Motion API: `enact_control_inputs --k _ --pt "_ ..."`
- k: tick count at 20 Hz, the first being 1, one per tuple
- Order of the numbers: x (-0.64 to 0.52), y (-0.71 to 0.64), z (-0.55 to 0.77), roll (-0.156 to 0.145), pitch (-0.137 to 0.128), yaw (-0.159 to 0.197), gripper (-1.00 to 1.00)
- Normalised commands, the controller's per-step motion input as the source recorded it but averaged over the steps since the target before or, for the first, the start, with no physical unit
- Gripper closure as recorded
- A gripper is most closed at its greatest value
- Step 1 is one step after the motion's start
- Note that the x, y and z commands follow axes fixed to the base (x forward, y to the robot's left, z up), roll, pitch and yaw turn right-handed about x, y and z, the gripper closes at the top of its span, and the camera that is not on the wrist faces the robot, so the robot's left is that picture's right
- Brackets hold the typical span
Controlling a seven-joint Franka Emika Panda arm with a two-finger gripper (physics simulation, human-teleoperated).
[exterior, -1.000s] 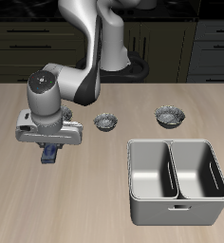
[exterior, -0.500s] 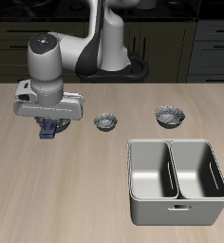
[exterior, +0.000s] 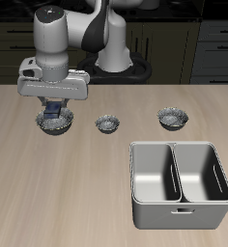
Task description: Place the cream cheese in the middle-sized bowl
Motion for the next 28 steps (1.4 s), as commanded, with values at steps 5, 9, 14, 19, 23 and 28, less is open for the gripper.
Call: enact_control_inputs --k 5,9,14,19,23,28 --pt "-0.2 0.14 0.27 0.006 -0.014 0.024 1.0" --pt "-0.17 0.15 0.17 0.012 -0.009 0.019 1.0" --pt "-0.26 0.27 0.09 -0.004 -0.044 0.062 1.0" --pt "-0.24 0.23 0.07 0.026 -0.007 0.017 1.0" --pt "-0.28 0.36 0.02 0.022 -0.008 0.04 1.0" --pt "-0.11 0.19 0.11 -0.038 -0.029 0.018 1.0"
